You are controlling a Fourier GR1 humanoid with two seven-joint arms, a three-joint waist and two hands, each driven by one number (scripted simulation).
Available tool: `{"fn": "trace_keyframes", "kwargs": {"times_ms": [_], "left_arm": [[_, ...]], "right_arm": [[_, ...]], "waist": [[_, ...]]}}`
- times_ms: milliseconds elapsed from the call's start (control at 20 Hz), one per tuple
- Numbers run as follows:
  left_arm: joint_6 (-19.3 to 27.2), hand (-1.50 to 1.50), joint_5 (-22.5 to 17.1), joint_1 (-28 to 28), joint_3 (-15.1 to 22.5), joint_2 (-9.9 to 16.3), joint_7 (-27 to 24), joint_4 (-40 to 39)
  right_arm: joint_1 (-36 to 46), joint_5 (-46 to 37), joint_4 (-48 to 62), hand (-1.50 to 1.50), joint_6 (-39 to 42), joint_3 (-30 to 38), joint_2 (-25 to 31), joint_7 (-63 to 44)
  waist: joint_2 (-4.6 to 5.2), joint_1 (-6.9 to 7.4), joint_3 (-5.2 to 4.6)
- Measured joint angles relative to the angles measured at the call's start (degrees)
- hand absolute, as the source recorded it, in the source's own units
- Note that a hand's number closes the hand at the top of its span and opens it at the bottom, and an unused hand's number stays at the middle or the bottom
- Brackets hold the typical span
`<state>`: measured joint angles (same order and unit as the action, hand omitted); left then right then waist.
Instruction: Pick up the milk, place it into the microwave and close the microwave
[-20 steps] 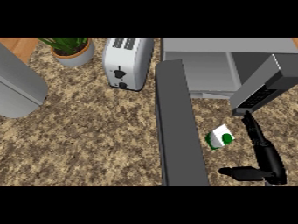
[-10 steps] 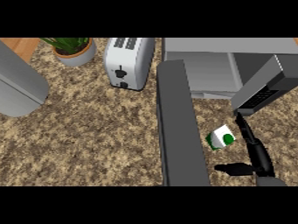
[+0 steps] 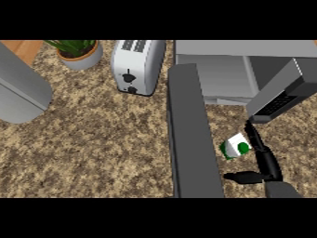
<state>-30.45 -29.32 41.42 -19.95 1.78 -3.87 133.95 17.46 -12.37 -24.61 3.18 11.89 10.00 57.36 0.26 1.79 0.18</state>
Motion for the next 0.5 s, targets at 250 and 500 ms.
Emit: {"fn": "trace_keyframes", "kwargs": {"times_ms": [250, 500], "left_arm": [[-2.33, -1.5, -1.13, 1.6, -0.65, -0.11, -1.14, -0.29], [-2.47, -1.5, -2.04, 2.07, -0.63, 0.23, -0.66, -0.32]], "right_arm": [[3.35, 0.82, 5.5, 1.5, 2.26, 1.09, 0.23, 1.28], [6.11, -0.1, 8.44, 1.5, 2.85, 0.56, 0.07, 2.08]], "waist": [[0.1, 0.35, 0.04], [0.11, 0.55, -0.06]]}}
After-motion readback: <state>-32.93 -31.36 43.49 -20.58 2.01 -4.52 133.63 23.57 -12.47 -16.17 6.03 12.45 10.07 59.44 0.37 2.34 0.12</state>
